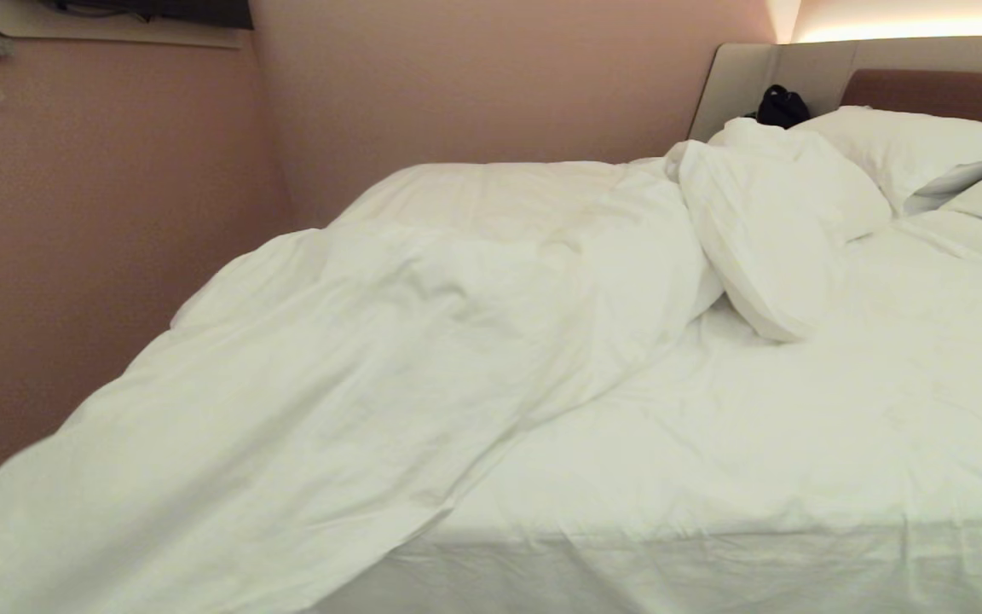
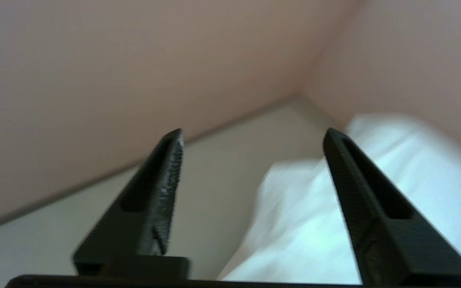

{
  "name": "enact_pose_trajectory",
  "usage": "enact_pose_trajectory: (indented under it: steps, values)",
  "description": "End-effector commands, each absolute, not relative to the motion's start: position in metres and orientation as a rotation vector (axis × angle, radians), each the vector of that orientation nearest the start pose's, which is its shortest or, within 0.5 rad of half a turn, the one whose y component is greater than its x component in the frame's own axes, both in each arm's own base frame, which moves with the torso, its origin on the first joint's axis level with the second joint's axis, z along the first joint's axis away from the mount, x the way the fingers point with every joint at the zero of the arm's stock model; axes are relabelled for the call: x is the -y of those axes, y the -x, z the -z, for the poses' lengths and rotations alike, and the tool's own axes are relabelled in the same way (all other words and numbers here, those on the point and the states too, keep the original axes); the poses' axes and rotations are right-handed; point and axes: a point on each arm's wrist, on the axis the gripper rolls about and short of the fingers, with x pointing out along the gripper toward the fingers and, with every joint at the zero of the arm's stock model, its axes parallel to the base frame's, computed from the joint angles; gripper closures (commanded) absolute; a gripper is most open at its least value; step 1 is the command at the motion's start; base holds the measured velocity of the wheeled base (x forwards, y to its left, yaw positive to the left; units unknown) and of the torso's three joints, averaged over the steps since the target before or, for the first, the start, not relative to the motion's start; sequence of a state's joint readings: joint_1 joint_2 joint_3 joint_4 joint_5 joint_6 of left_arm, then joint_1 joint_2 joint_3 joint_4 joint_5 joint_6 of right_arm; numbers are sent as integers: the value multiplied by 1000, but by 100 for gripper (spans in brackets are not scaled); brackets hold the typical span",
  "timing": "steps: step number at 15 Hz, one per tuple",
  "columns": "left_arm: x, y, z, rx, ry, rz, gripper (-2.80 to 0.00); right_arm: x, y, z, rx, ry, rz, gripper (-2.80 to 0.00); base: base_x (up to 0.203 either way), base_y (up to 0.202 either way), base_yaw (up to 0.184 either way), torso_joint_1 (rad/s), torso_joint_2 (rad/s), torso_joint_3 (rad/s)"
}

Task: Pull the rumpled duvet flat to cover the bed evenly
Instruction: Flatten the corners of the folded blanket

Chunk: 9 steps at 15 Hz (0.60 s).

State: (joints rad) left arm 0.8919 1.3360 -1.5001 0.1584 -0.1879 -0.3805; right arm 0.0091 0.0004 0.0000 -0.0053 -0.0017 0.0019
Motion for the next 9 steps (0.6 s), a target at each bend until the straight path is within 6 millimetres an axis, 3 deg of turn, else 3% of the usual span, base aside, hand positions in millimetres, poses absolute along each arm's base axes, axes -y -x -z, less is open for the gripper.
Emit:
enact_pose_trajectory:
  steps: [1, 5, 9]
  values:
    - [-147, -124, -388, 29, 350, -709, -280, 0, 23, -76, 6, -2, -9, 0, 0, 0, 0, 0, 0, 0]
    - [-152, -142, -383, -13, 367, -627, -280, 0, 23, -76, 6, -3, -8, 0, 0, 0, 0, 0, 0, 0]
    - [-153, -189, -365, -122, 483, -276, -280, 0, 23, -76, 6, -2, -9, 0, 0, 0, 0, 0, 0, 0]
